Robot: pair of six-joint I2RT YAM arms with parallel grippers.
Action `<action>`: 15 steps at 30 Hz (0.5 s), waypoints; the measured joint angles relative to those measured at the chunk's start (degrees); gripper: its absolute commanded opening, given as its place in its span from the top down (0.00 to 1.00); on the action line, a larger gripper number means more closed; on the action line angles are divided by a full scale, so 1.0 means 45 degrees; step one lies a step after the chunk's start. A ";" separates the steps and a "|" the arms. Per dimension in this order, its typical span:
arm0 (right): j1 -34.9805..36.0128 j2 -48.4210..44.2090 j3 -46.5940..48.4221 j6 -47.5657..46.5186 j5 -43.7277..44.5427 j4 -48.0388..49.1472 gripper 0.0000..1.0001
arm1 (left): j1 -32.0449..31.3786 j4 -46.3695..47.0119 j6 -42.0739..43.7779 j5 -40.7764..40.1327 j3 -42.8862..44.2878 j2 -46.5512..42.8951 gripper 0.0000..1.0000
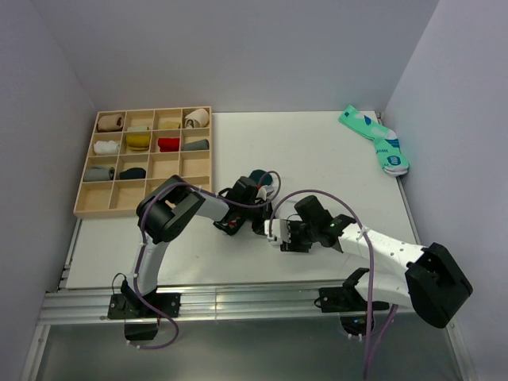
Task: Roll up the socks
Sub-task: Roll the sock at the center of the board.
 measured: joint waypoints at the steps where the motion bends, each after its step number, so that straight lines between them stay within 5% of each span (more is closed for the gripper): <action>1: 0.0044 0.0083 0.0005 0.0005 0.0092 0.0083 0.48 | 0.0000 0.0000 -0.0005 0.0010 0.0005 0.0005 1.00; 6: 0.0180 0.0631 0.0005 0.0136 0.0520 0.0675 0.54 | 0.0019 0.0136 -0.0092 0.0073 -0.0019 0.0044 0.98; 10: 0.0204 0.0947 0.0019 0.0330 0.0685 0.1025 0.71 | 0.0044 0.0636 -0.0345 0.0087 -0.0267 0.0049 0.94; 15: 0.0204 0.1005 0.0029 0.0602 0.0670 0.1146 0.84 | 0.0121 0.1331 -0.0607 0.0083 -0.0661 0.0019 0.74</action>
